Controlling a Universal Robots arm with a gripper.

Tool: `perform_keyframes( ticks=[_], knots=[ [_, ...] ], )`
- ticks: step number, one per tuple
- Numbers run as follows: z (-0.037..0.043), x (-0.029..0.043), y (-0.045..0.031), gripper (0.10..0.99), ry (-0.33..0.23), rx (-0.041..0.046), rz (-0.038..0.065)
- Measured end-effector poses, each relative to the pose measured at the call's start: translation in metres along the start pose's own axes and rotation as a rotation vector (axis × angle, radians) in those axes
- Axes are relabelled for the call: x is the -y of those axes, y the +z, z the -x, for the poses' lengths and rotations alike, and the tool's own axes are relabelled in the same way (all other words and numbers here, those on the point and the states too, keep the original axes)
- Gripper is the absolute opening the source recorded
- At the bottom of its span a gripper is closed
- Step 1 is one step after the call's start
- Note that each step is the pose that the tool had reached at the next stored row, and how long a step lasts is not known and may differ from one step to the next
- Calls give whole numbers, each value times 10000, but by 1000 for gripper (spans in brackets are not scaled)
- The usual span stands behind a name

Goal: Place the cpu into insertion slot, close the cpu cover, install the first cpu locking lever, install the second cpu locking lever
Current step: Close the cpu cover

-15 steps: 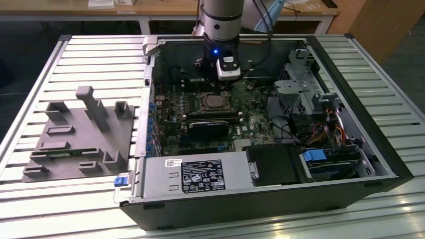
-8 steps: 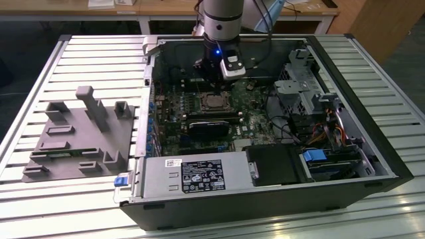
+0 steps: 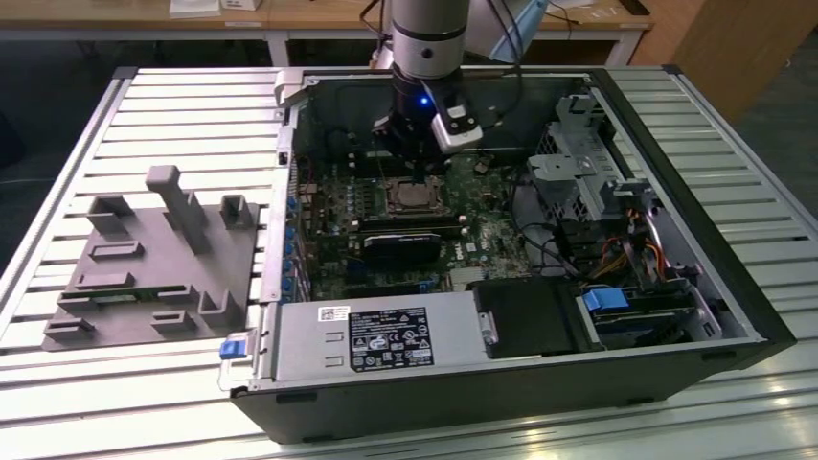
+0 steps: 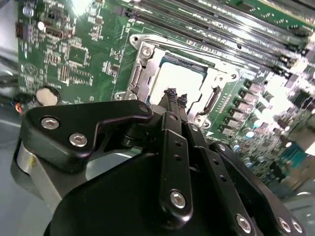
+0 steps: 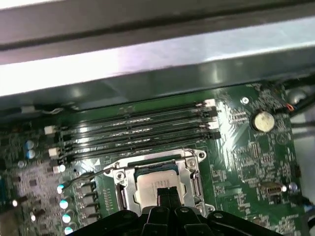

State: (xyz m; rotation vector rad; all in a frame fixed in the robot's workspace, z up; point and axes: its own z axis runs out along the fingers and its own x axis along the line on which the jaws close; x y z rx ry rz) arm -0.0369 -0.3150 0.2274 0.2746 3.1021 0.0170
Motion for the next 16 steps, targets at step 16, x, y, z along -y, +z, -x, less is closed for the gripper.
perform_keyframes(
  ticks=[16],
  knots=[
    [-3, 96, 6, 102, -1002, -14, 26]
  ],
)
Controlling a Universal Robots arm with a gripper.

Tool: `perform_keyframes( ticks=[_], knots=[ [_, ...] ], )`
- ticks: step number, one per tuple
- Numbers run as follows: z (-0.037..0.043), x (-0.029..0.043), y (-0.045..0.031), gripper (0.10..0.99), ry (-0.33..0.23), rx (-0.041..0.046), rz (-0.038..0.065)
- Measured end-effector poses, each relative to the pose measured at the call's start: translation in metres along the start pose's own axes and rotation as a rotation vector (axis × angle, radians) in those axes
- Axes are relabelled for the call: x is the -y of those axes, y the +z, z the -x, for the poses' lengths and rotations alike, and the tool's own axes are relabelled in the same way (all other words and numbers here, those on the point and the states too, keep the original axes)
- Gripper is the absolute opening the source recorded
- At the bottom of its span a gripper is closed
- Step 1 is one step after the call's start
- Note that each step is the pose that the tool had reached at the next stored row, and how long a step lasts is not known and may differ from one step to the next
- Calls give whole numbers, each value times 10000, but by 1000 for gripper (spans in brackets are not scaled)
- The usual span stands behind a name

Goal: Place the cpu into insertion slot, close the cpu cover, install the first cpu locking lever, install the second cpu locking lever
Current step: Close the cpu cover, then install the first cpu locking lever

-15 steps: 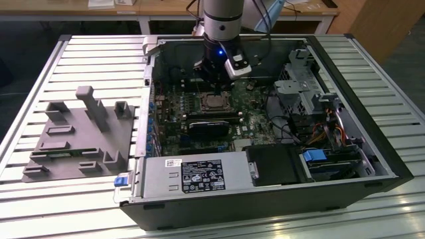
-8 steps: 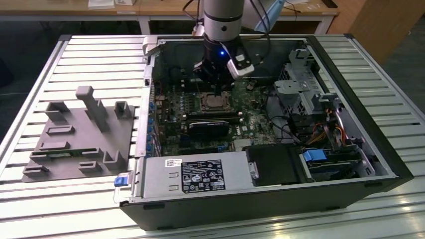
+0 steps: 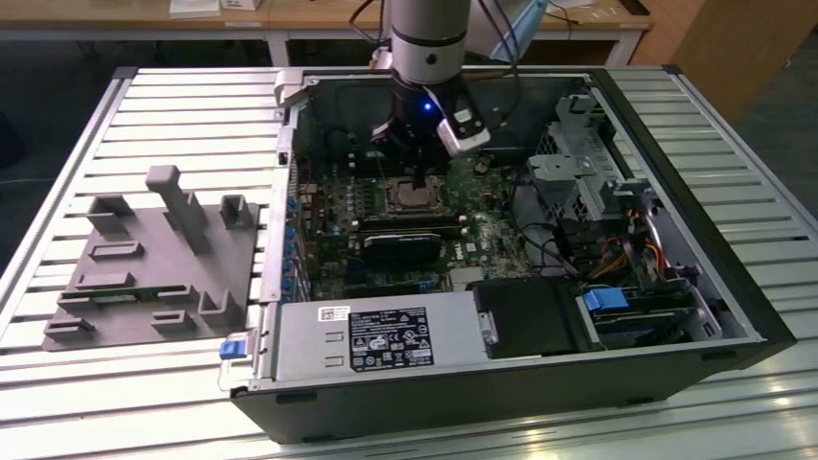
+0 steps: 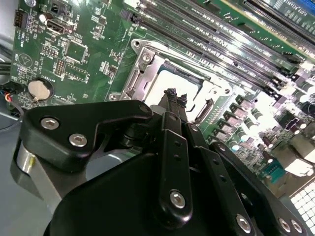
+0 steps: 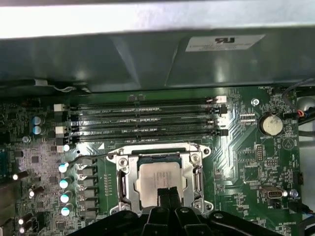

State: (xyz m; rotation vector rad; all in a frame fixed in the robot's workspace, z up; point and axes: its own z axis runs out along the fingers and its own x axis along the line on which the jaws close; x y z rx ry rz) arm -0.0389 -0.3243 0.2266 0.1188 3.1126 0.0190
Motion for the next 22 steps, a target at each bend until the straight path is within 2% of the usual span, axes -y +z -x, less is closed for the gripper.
perform_keyframes(
  ticks=[18, 22],
  knots=[
    [-11, 21, 11, 102, -64, 0, 1],
    [-10, 20, -30, 102, -63, 0, 3]
  ],
)
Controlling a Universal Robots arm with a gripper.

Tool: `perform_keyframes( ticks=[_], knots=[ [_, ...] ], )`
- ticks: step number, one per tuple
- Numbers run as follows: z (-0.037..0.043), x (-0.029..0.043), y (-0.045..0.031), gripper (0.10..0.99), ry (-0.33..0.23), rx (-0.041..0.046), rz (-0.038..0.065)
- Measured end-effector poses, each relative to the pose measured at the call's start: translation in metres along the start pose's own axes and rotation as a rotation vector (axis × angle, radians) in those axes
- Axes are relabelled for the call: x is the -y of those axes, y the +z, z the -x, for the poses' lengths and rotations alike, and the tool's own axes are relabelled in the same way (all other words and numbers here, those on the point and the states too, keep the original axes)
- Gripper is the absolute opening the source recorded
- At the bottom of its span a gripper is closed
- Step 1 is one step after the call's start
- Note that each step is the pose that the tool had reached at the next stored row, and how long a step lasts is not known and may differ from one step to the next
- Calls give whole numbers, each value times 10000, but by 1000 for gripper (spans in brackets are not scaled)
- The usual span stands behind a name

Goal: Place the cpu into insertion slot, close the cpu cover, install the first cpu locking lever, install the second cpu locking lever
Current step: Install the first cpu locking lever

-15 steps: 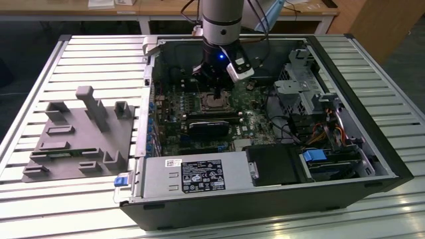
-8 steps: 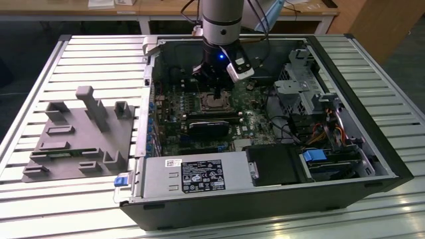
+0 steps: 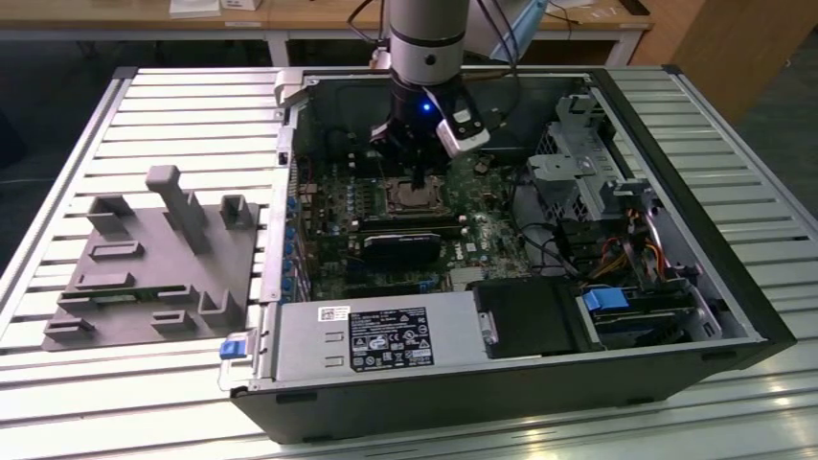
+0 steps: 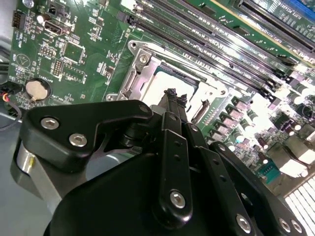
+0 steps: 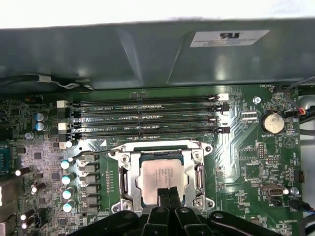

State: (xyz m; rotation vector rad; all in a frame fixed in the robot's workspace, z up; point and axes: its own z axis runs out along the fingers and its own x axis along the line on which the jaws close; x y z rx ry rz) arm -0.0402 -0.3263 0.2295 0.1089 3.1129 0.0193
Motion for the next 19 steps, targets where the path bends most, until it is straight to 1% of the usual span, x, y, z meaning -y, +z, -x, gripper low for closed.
perform_keyframes(
  ticks=[6, 7, 11, 12, 15, 19],
  knots=[
    [4, -2, -142, 102, 0, -1, -2],
    [4, -2, -151, 102, 0, -1, -1],
    [3, -2, -150, 102, 1, -1, 7],
    [-7, -1, -151, 102, -1, 2, 6],
    [-83, 4, -153, 102, -2, 35, 8],
    [-221, 14, -157, 102, -2, 111, 13]
  ],
)
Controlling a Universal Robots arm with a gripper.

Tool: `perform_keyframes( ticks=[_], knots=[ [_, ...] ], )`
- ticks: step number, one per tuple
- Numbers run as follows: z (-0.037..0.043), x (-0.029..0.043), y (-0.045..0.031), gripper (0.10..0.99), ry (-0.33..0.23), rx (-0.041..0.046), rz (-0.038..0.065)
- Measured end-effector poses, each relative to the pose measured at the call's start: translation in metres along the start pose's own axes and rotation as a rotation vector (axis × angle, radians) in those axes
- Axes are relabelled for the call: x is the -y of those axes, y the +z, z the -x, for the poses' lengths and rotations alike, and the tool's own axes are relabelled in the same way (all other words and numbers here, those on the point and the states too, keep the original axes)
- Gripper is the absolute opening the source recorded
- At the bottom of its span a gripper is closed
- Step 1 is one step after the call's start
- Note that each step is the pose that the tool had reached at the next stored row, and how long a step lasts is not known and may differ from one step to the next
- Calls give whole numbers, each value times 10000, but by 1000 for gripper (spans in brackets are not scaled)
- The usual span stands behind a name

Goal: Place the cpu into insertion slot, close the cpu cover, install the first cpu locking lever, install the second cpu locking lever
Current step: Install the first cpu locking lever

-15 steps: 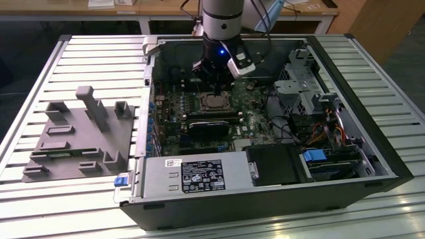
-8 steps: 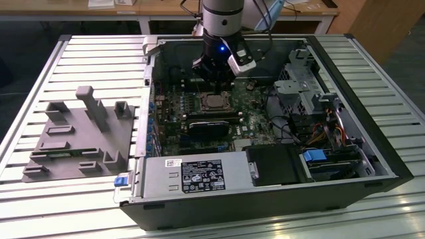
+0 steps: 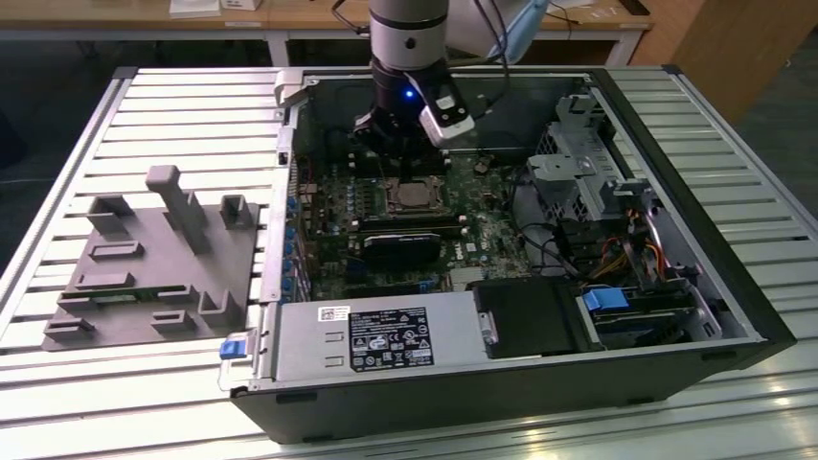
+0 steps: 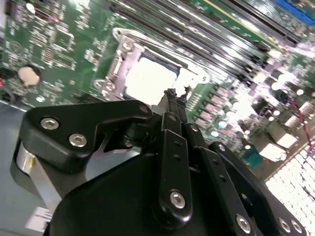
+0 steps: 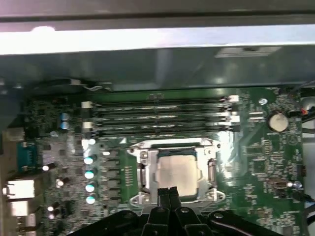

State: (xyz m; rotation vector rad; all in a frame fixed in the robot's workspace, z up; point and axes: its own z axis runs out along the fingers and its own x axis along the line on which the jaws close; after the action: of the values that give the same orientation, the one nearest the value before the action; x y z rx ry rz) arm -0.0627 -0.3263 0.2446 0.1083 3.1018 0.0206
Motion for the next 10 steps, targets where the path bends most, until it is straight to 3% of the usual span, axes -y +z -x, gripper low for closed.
perform_keyframes(
  ticks=[10],
  knots=[
    [-297, 21, -11, 102, -2, 184, 14]
  ],
)
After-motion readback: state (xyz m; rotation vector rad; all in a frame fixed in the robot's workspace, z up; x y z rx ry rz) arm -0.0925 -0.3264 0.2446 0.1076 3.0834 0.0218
